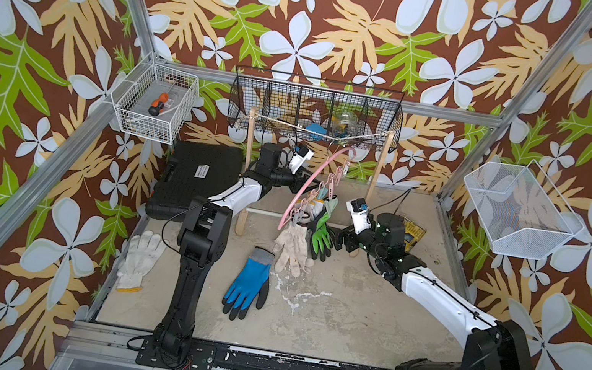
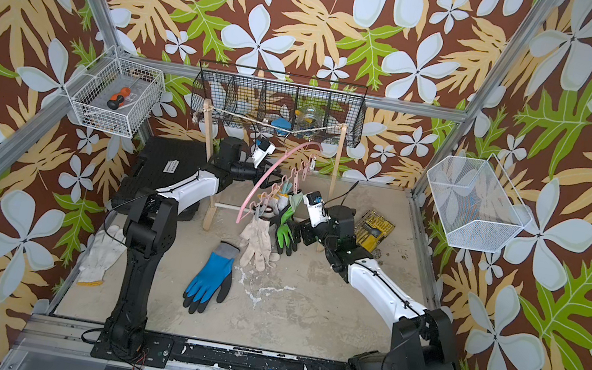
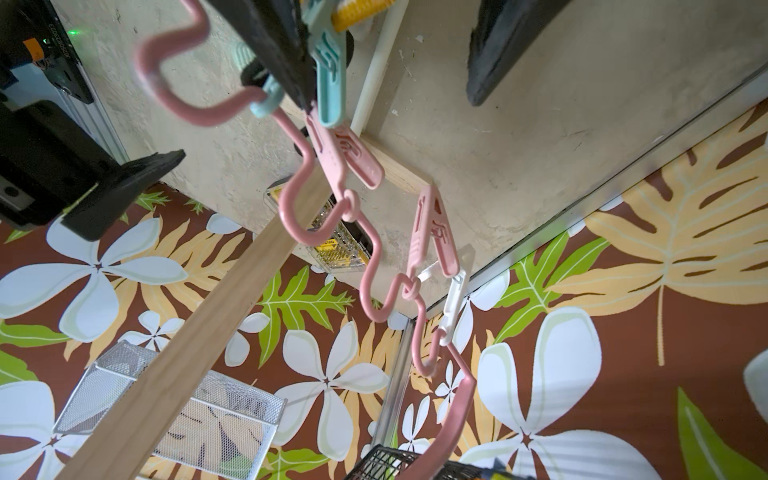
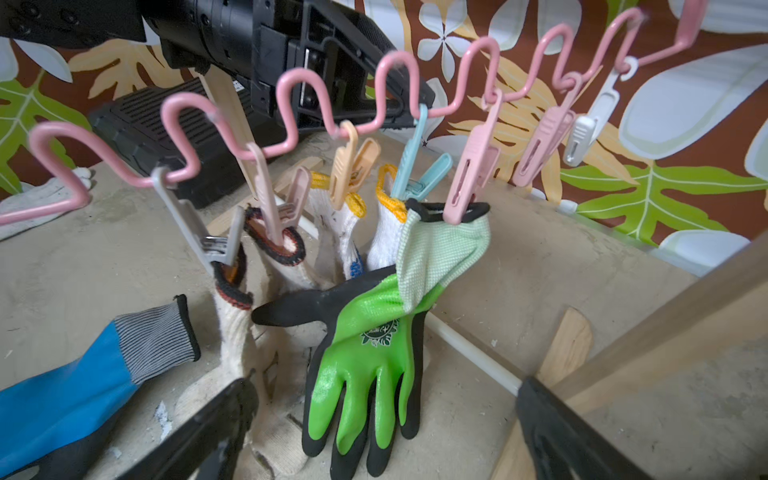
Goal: Clip the gloves onto a hanger to dry
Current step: Clamp the glove onto the hanger, then pick up the glove from the center of the board.
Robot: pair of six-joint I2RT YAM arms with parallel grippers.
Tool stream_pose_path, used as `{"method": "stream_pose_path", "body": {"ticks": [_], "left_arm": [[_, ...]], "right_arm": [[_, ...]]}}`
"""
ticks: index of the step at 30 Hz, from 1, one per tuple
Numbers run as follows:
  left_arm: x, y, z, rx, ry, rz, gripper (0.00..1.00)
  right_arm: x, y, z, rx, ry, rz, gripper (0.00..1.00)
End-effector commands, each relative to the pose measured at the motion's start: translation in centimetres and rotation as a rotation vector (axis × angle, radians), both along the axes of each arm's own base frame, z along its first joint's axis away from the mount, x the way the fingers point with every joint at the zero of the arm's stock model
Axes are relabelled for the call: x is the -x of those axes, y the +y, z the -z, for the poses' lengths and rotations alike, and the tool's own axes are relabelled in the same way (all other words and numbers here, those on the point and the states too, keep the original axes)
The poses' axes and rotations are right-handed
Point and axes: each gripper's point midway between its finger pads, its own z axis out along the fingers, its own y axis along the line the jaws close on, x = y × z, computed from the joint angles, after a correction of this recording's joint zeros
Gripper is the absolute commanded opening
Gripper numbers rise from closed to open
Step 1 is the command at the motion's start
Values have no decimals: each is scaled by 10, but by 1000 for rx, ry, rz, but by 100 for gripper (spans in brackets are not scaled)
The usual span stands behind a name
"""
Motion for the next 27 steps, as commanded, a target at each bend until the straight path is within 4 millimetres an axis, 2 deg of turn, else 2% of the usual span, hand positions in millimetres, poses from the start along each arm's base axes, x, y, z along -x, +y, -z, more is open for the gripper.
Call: {"method": "stream_pose_path", "body": {"ticks": [1, 7, 14, 17, 21, 23, 27], "left_arm": [[1, 14, 4, -44, 12, -75, 62], [17, 35, 8, -97, 64, -197, 63], [39, 74, 36, -176, 168, -347, 63], [49, 86, 41, -198, 186, -381, 64], [60, 87, 40, -187, 207, -374, 64], [65, 88, 38, -185, 218, -378, 65], [76, 95, 36, -200, 212, -395, 67]], "right_arm": [[22, 7, 5, -37, 90, -65, 98], [75, 34, -7, -124, 117, -176, 93], [139, 87, 6, -139, 244, -271, 88], [160, 115, 18, -185, 338, -255, 83], [174, 158, 28, -303, 470, -242, 80], [169, 173, 39, -350, 538, -204, 82], [155, 189, 54, -424, 603, -141, 83]]}}
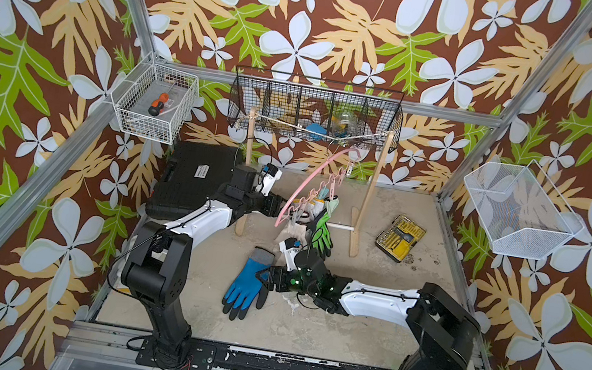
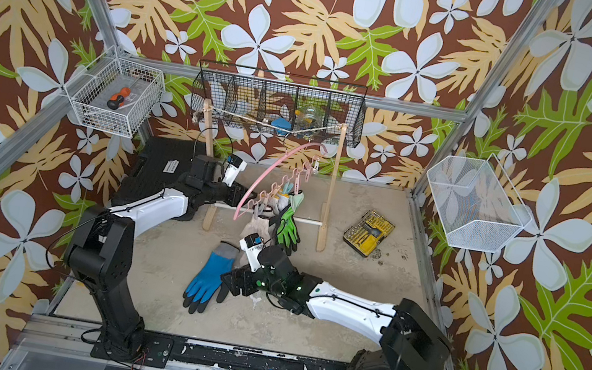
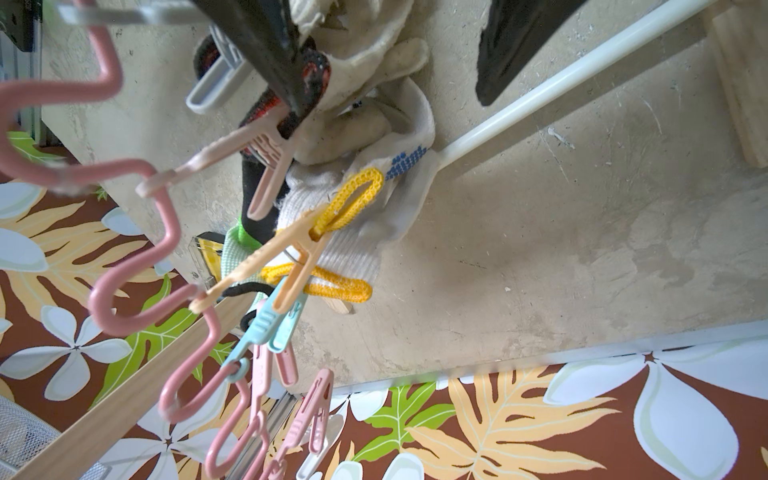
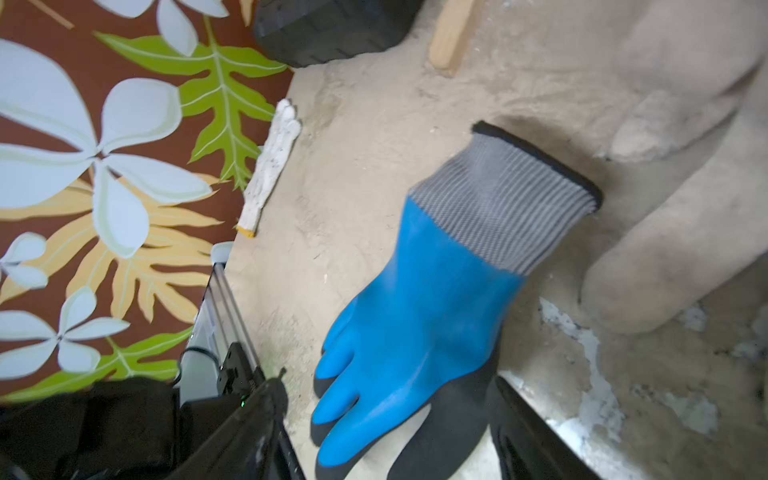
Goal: Clip the gloves onto a hanger to dry
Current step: Pick up the glove from the center of the board.
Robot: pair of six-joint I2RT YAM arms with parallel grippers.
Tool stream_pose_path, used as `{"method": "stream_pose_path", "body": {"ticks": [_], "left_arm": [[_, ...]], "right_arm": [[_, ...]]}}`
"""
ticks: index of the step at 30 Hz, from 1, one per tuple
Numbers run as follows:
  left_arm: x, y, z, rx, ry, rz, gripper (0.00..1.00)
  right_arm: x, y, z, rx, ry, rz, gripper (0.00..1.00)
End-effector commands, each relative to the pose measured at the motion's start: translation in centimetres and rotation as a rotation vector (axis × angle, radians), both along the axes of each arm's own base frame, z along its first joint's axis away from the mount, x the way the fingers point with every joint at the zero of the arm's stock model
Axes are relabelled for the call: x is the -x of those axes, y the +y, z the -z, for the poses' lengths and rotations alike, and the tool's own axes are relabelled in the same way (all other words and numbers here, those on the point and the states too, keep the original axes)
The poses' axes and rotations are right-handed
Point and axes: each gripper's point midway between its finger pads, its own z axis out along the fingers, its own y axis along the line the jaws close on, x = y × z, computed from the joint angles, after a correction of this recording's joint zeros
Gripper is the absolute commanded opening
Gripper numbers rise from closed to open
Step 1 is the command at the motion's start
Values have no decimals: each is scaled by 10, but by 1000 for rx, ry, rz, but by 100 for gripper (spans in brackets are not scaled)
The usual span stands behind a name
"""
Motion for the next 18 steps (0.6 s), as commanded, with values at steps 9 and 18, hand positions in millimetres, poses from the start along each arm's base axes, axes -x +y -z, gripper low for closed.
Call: {"method": "stream_pose_path", "body": {"ticks": [9, 18], "left_arm": [[14, 7, -3, 6, 6, -2, 69], [12, 5, -1, 21, 15, 11, 69]], "right_arm": [[-44, 41, 47, -108, 235, 169, 76], [-77, 46, 74, -130, 309, 206, 65]]}}
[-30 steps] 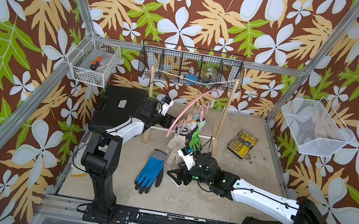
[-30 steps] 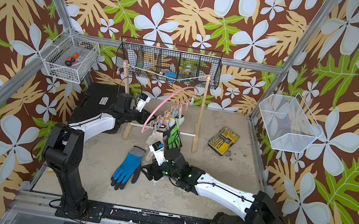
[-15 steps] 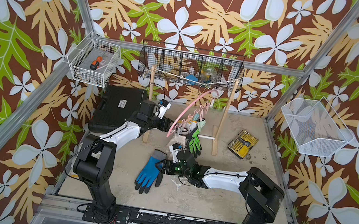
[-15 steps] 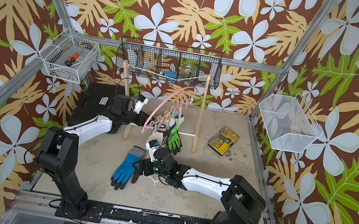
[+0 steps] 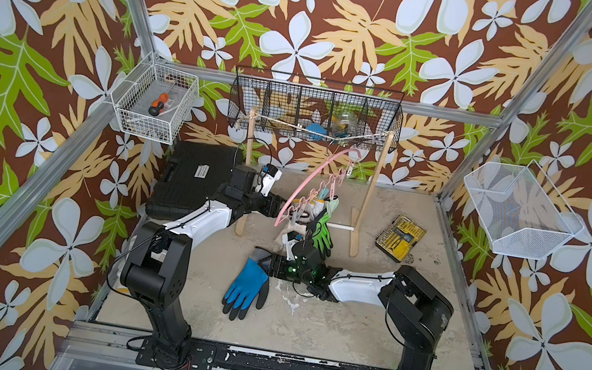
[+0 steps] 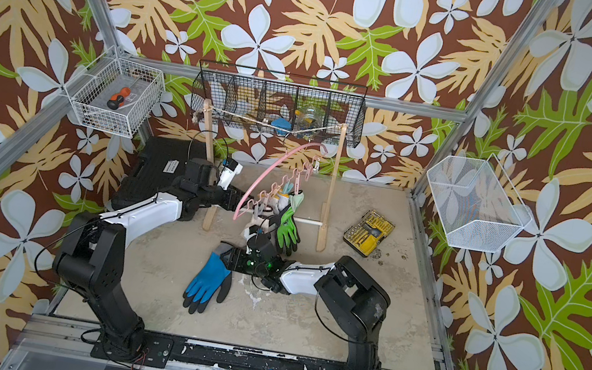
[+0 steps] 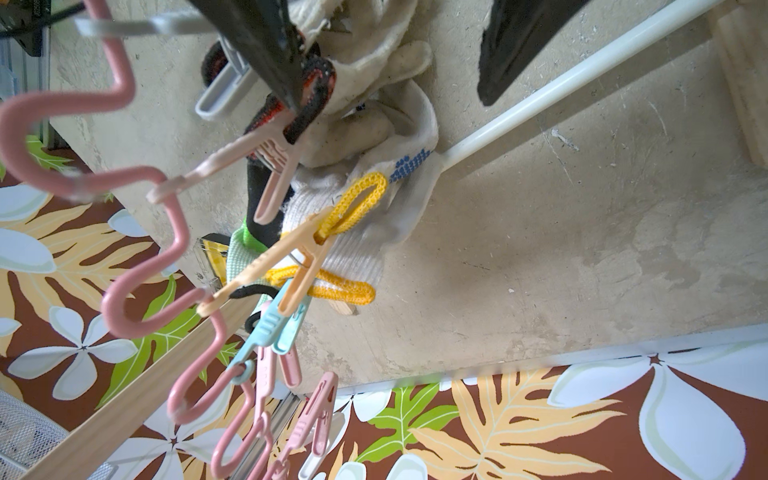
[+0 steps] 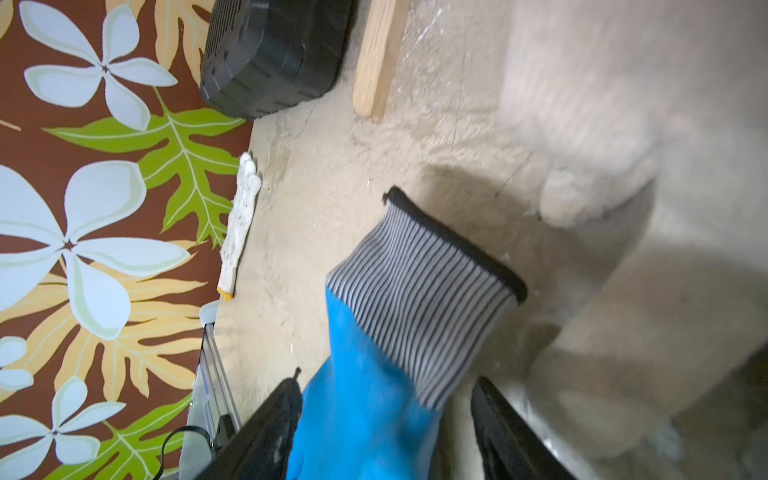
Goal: Clip the gloves onto a hanger to dry
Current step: Pick up the glove from the center of the board.
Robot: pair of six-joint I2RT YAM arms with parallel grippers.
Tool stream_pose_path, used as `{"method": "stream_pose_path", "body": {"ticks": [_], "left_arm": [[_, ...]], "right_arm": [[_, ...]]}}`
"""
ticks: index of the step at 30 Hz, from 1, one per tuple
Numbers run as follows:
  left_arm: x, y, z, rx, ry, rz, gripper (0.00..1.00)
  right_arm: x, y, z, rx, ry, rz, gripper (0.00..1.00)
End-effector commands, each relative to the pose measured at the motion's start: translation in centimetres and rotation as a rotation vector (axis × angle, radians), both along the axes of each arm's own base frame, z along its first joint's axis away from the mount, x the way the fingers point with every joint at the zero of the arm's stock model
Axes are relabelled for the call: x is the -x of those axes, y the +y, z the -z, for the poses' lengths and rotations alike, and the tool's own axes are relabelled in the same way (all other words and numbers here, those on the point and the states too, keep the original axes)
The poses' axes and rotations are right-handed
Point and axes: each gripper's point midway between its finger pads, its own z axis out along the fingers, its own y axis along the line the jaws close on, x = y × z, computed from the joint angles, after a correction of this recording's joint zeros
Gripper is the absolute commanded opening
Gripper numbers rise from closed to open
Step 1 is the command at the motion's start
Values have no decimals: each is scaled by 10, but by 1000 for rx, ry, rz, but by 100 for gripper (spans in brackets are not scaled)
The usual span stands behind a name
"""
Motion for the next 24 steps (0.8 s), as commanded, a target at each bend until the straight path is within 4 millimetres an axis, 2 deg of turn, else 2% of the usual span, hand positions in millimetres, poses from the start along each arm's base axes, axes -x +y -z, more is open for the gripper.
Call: {"method": "stream_pose_path", "body": {"ticks": [1, 5, 9, 13, 17, 21, 24], "left_arm": [[-1, -2, -2, 16, 0, 14, 69], [-1, -4, -2, 23, 3, 23, 69], [-2, -5, -3, 28, 1, 33, 69], [-1, -9, -8, 71, 0, 53, 70], [-2, -8, -8, 73, 1, 52, 70], [-6, -13, -18, 112, -16, 66, 70], [-13, -20, -23, 163, -19, 89, 70]], "right_arm": [[-4, 8, 1, -46, 32, -3, 62], [-10, 13, 5, -56, 40, -11, 51], [-12, 9, -7, -89, 11, -7, 21], [-9, -4, -24, -75, -46, 0, 0], [2, -28, -37, -67, -75, -7, 0], [22, -74, -55, 23, -157, -13, 0], [26, -113, -74, 89, -245, -29, 0]]}}
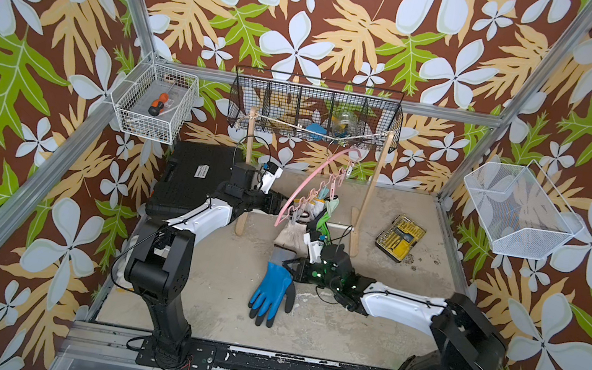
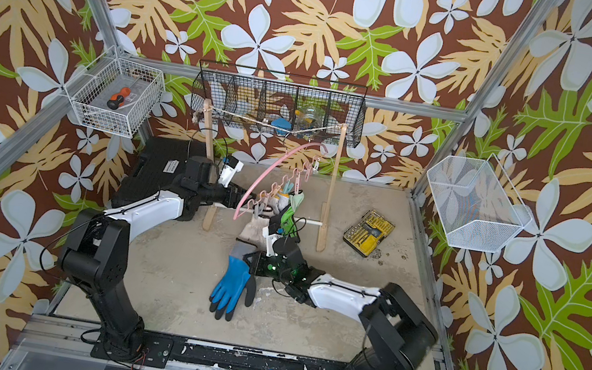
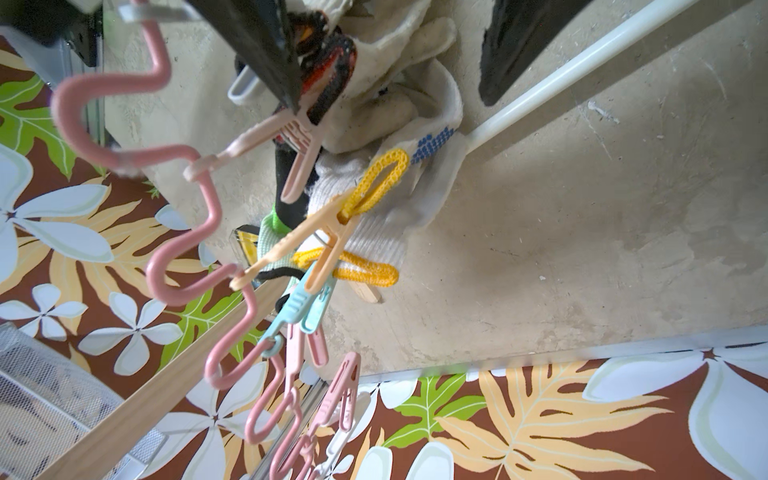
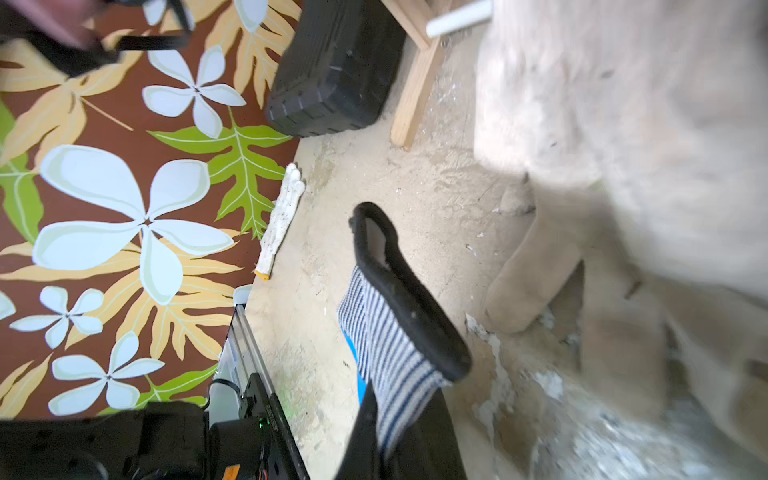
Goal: Clip the gloves onto a hanger to dry
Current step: Pick up the glove from the center of the board, then open the clamp at the hanger.
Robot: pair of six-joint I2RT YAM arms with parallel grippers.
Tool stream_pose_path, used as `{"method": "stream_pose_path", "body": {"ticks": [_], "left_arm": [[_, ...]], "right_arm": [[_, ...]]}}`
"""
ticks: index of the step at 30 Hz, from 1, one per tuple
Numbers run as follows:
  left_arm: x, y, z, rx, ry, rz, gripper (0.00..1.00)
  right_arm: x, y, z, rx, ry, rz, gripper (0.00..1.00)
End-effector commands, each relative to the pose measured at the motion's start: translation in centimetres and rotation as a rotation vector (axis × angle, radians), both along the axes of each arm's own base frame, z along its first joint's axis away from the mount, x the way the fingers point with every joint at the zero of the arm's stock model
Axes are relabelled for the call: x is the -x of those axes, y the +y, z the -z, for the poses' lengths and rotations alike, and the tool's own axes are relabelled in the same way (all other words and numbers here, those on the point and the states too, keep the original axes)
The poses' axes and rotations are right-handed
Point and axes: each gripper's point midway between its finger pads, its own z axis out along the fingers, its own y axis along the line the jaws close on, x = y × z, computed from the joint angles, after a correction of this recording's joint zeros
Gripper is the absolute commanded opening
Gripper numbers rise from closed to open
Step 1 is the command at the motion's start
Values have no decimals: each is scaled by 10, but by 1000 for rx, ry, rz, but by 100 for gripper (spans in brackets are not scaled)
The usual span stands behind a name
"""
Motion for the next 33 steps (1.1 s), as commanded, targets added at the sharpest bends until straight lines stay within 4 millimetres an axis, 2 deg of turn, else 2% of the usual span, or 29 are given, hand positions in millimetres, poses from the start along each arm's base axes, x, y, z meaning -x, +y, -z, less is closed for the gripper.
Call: {"method": "stream_pose_path", "body": {"ticks": [1, 5, 9, 13, 21, 28, 33], "left_arm": [[-9, -10, -13, 73, -16, 35, 70], [-23, -17, -15, 88, -26, 60, 70], [-41, -25, -17, 96, -46, 88, 70], [-59, -32, -20, 76, -82, 113, 70], [-83, -60, -10, 92, -77, 167, 70], [-85, -74, -5, 125, -101, 167, 70], [-101, -85, 2, 144, -95, 168, 70]], "right_arm": [[1, -43, -5, 155, -115, -10, 0], [-15, -89, -50, 196, -236, 49, 0], [-44, -130, -84, 245, -327, 136, 0], [-73, -149, -107, 273, -392, 198, 0], [-127, -158, -104, 320, -419, 302, 0], [-161, -157, -87, 330, -408, 372, 0], [-182, -159, -82, 356, -427, 417, 0]]}}
